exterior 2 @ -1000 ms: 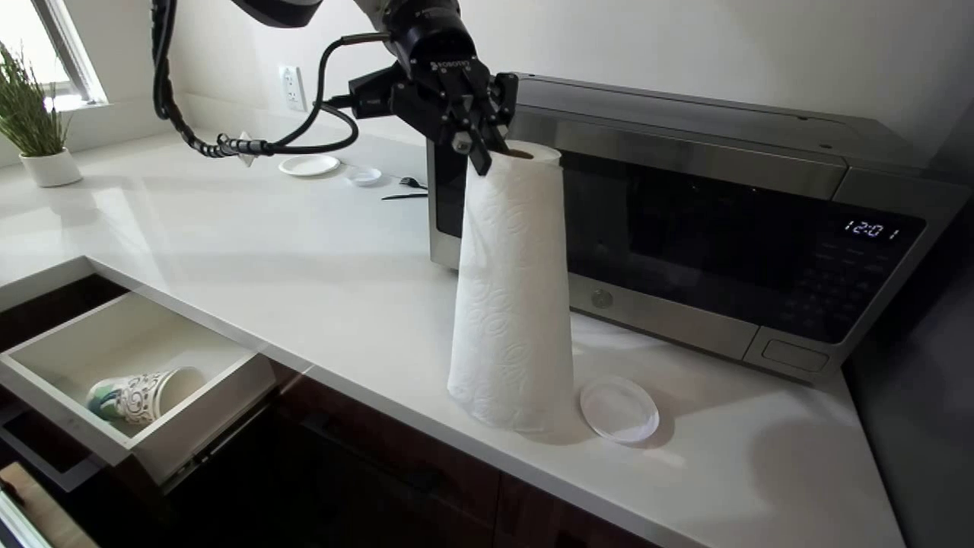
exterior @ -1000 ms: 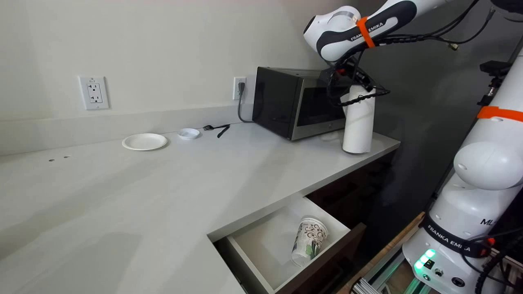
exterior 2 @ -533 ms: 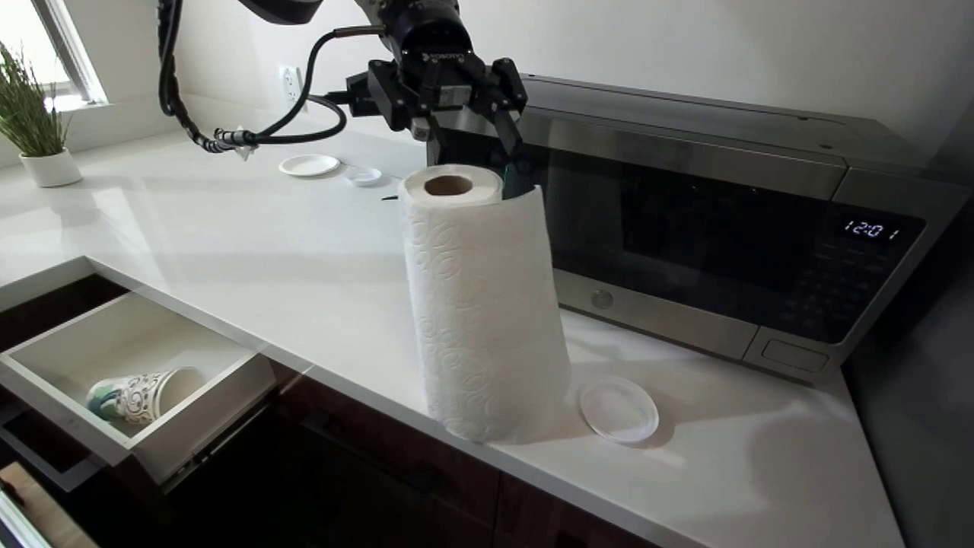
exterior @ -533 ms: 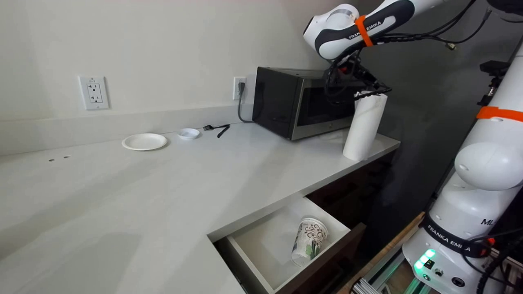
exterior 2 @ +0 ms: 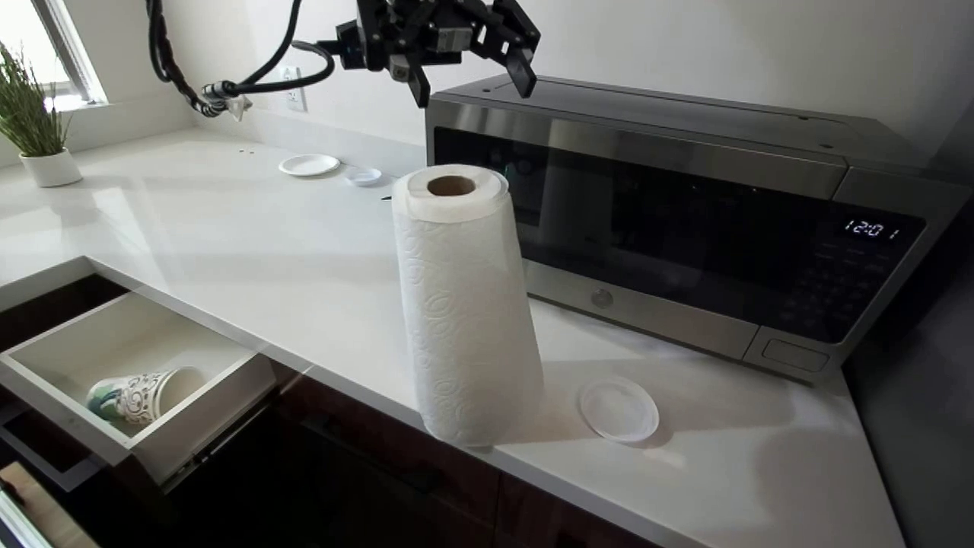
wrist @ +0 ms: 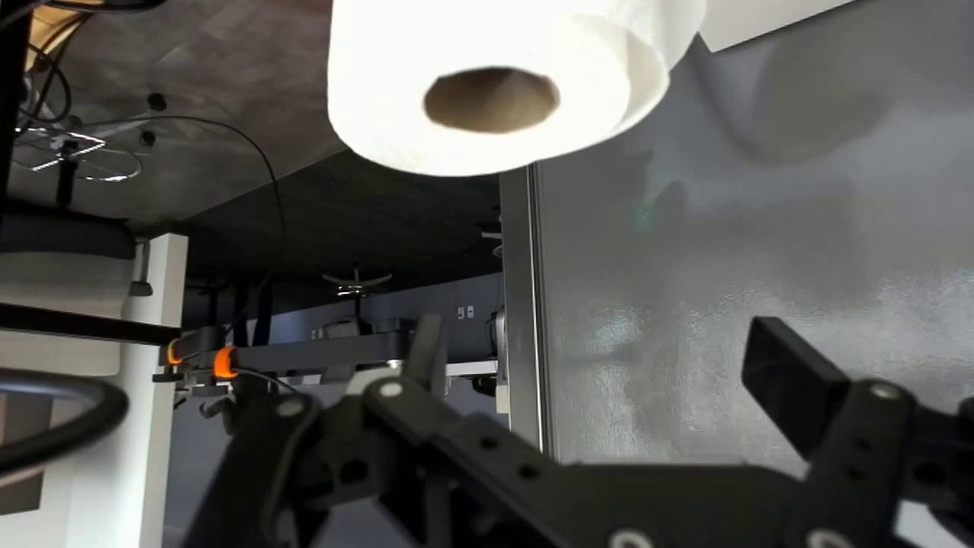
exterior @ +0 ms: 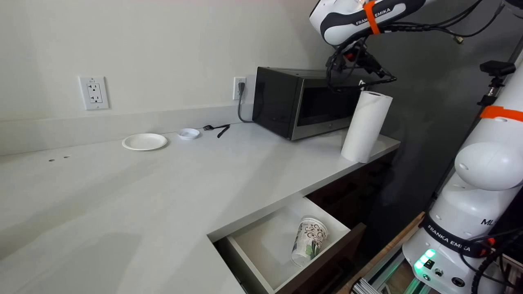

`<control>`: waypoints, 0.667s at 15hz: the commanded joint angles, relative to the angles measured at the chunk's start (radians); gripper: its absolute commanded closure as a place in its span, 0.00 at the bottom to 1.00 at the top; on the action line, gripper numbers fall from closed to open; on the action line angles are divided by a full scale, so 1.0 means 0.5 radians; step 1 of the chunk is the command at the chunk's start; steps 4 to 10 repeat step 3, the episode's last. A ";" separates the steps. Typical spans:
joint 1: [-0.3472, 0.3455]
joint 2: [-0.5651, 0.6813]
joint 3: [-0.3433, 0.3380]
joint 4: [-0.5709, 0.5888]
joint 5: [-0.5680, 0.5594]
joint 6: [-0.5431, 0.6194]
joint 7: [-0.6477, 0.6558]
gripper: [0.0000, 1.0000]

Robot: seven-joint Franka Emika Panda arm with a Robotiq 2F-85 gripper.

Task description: Put the paper towel roll on the counter.

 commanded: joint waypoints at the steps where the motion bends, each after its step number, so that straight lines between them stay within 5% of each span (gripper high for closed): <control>1: 0.028 -0.221 -0.032 -0.094 -0.022 0.102 -0.316 0.00; 2: 0.021 -0.076 -0.018 0.005 -0.001 0.006 -0.172 0.00; 10: 0.019 -0.119 -0.016 0.003 -0.001 0.014 -0.241 0.00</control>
